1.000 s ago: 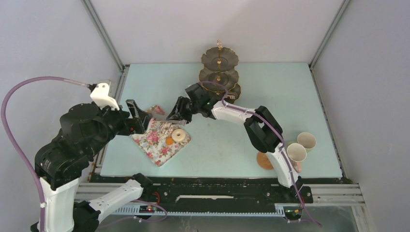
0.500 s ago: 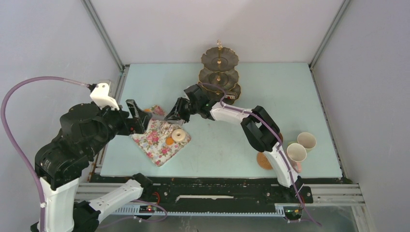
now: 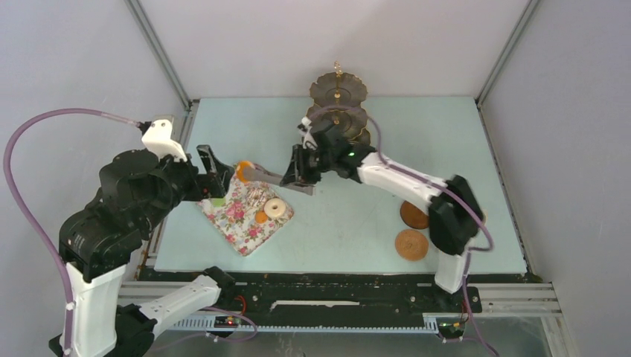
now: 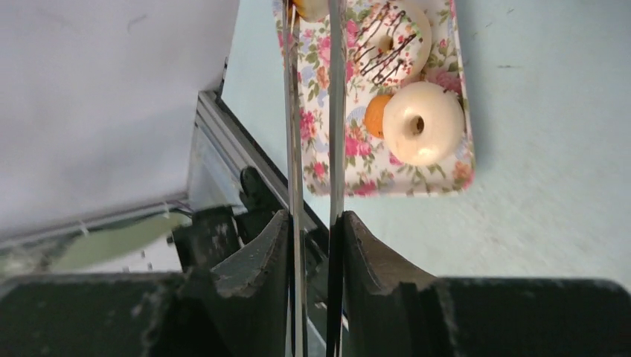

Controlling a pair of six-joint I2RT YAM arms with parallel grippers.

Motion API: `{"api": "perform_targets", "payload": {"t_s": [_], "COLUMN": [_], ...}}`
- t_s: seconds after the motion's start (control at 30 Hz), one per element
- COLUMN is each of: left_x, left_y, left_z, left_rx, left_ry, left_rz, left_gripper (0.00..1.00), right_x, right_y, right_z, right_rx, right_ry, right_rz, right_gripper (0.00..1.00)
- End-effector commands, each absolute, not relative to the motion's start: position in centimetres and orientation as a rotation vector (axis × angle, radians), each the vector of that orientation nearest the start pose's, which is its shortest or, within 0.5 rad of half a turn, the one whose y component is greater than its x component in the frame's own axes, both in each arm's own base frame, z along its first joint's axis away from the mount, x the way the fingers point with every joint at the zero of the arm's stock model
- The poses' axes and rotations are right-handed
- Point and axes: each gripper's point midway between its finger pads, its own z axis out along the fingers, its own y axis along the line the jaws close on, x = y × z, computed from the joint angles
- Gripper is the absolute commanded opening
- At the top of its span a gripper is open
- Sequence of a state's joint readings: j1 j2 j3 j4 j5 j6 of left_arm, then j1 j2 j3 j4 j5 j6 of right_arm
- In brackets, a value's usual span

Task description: Serve the afternoon tea

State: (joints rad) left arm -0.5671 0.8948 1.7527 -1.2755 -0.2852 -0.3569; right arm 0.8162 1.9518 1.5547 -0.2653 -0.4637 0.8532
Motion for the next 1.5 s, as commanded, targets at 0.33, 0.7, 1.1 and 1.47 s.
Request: {"api": "perform_targets", "payload": {"t_s": [0.33, 0.7, 1.1, 1.47], "left_x": [20.7, 22.6, 21.8, 21.5], "left_y": [-10.4, -12.1, -11.8, -11.8], "left_z": [41.9, 43.6, 42.7, 42.5], "left_rx": [-0.044, 0.027, 0.059, 0.069], "left_ry": [1.923, 1.927, 1.939, 1.937], "left_rz": [-0.465, -0.463, -0.446, -0.445], "left_gripper": [0.91, 0.90, 0.91, 0.92], "right_x": [24.0, 28.8, 32.0, 34.2], "right_y": [27.6, 22.1, 22.1, 23.4], "right_z": [26.2, 27.9, 29.5, 29.0], "right_rx": [-0.992, -0.952, -0.916, -0.920], "right_ry": [2.088, 2.035, 1.969, 1.950], "right_rz": [0.448, -0.010, -0.128, -0.193], "right_gripper": [0.17, 0.14, 0.14, 0.16]}}
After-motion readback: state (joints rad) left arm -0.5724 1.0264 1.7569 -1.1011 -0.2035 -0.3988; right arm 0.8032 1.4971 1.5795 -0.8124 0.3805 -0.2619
